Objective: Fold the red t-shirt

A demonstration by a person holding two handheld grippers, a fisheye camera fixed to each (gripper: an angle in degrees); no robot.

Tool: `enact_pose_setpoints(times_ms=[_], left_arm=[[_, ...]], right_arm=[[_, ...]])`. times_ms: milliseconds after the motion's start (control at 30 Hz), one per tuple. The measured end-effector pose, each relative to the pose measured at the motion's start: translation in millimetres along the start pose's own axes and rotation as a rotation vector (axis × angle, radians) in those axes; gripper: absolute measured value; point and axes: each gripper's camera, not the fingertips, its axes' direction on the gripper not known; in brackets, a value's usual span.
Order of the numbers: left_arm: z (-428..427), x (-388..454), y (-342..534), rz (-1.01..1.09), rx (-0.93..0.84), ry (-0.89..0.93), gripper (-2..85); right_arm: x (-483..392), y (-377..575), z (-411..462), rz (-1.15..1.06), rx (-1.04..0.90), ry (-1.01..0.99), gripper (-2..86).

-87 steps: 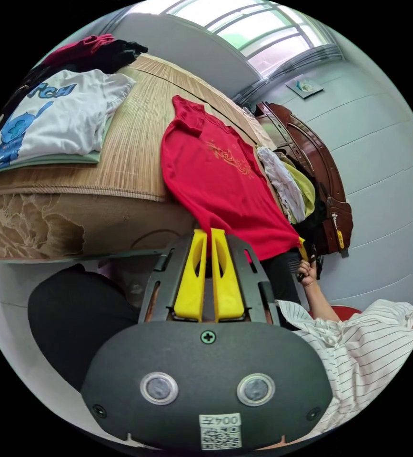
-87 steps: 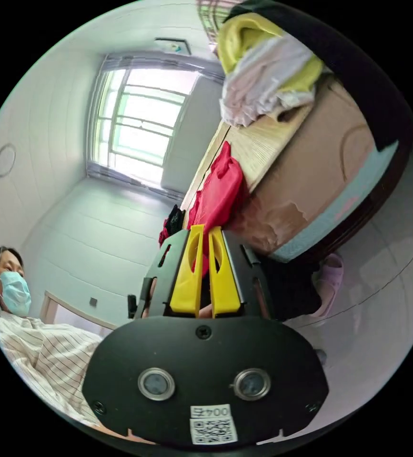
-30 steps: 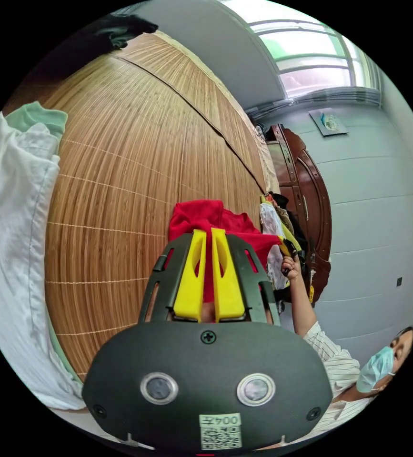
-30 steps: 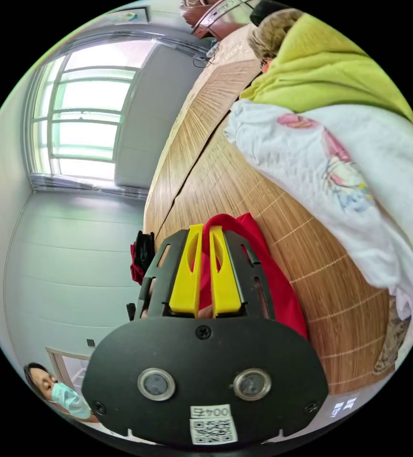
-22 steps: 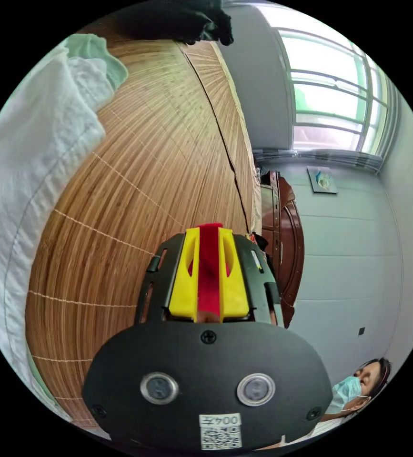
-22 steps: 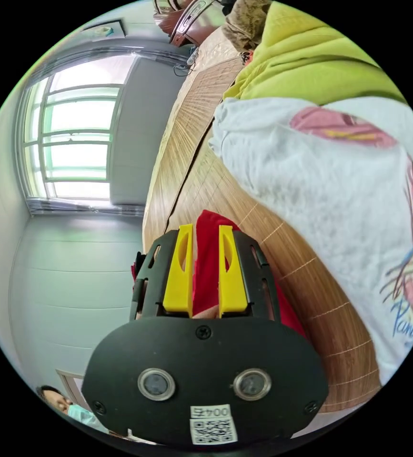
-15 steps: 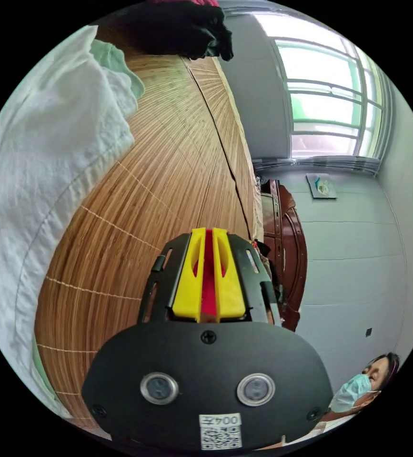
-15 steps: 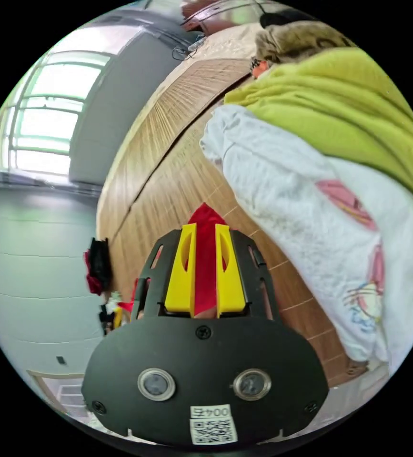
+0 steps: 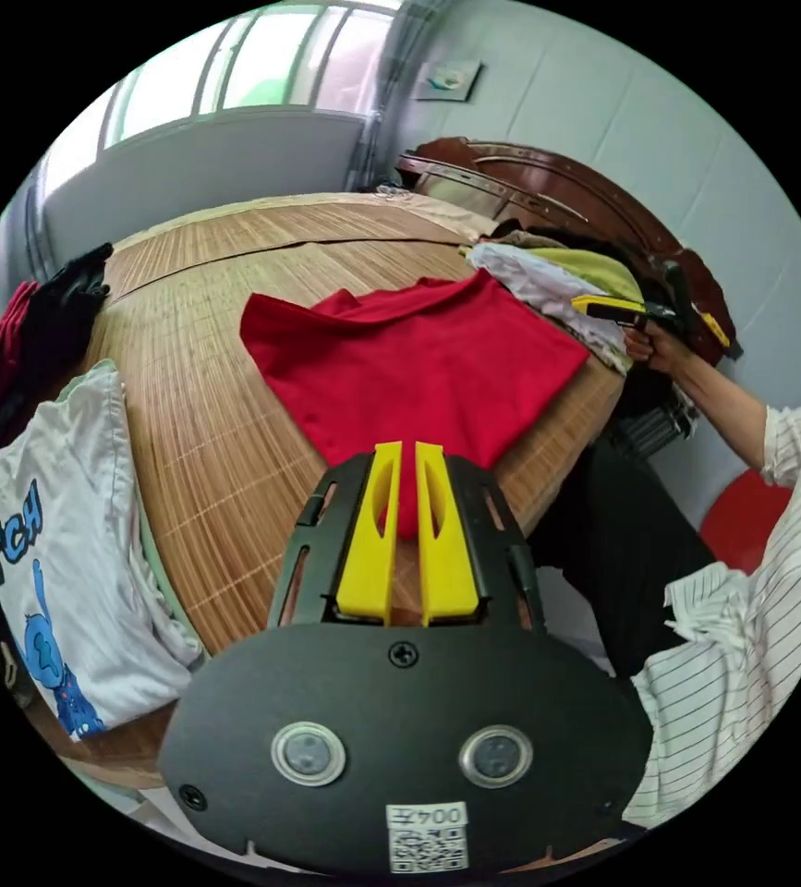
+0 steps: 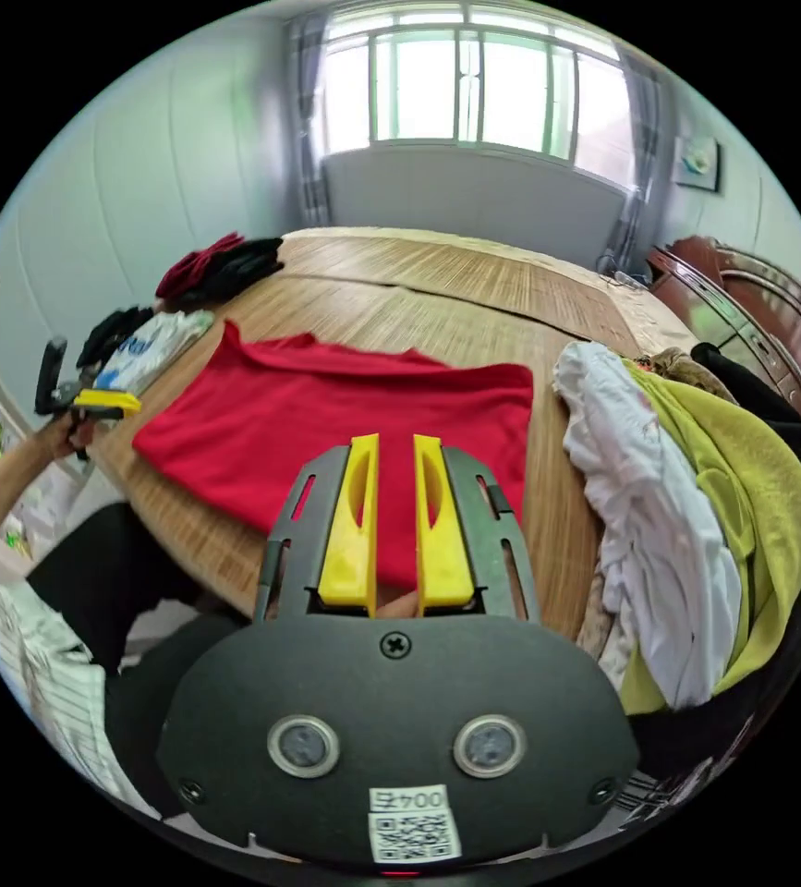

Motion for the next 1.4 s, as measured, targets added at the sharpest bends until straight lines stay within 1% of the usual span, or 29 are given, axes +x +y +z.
enact_pose_setpoints(times_ms=[67, 133, 267, 400, 533, 700, 800, 867, 967, 1067, 1200, 1267, 1333, 1400], left_arm=[[5.3, 32.3, 15.1, 0.068, -0.036, -0.076, 3.8], [11.8, 60.1, 23.1, 0.139, -0.067, -0.145, 5.3], [23.6, 111.2, 24.5, 0.287, -0.113, -0.298, 7.0], [41.2, 138.3, 28.8, 0.358, -0.166, -0.412, 7.2], [54.2, 159.7, 26.5, 0.417, -0.18, -0.452, 6.7], [74.5, 186.0, 23.8, 0.54, -0.217, -0.528, 4.3], [80.9, 186.2, 21.8, 0.55, -0.227, -0.534, 2.9], [84.1, 182.9, 20.8, 0.545, -0.232, -0.53, 2.4], [87.3, 171.5, 19.4, 0.502, -0.242, -0.502, 1.5], [72.6, 148.4, 20.6, 0.386, -0.213, -0.402, 1.1], [37.2, 113.5, 50.4, 0.275, -0.182, -0.332, 0.8], [24.3, 102.2, 71.1, 0.248, -0.178, -0.307, 0.8], [14.7, 92.9, 91.2, 0.229, -0.171, -0.282, 0.9], [7.2, 79.3, 108.7, 0.197, -0.165, -0.257, 1.1]], right_arm=[[-46.8, 40.3, -7.4, -0.059, -0.053, 0.06, 6.9], [-72.2, 60.1, -10.4, -0.098, -0.081, 0.086, 7.8], [-108.0, 76.0, -5.6, -0.201, -0.179, 0.198, 9.9], [-116.1, 76.9, -8.1, -0.201, -0.195, 0.233, 10.7], [-127.9, 77.8, 9.7, -0.301, -0.272, 0.335, 11.3], [-128.1, 71.1, 25.4, -0.43, -0.34, 0.432, 11.3], [-124.3, 68.3, 35.8, -0.524, -0.386, 0.483, 10.8], [-117.2, 62.3, 42.7, -0.567, -0.404, 0.511, 8.3], [-105.0, 50.8, 47.0, -0.556, -0.405, 0.489, 2.6], [-96.8, 44.8, 42.0, -0.524, -0.414, 0.461, 0.5], [-90.8, 53.1, 2.4, -0.446, -0.378, 0.34, 0.1], [-88.7, 74.0, -29.4, -0.401, -0.35, 0.256, 0.6], [-86.2, 93.8, -46.3, -0.365, -0.331, 0.222, 1.5], [-83.0, 112.5, -56.7, -0.333, -0.326, 0.237, 4.1]])
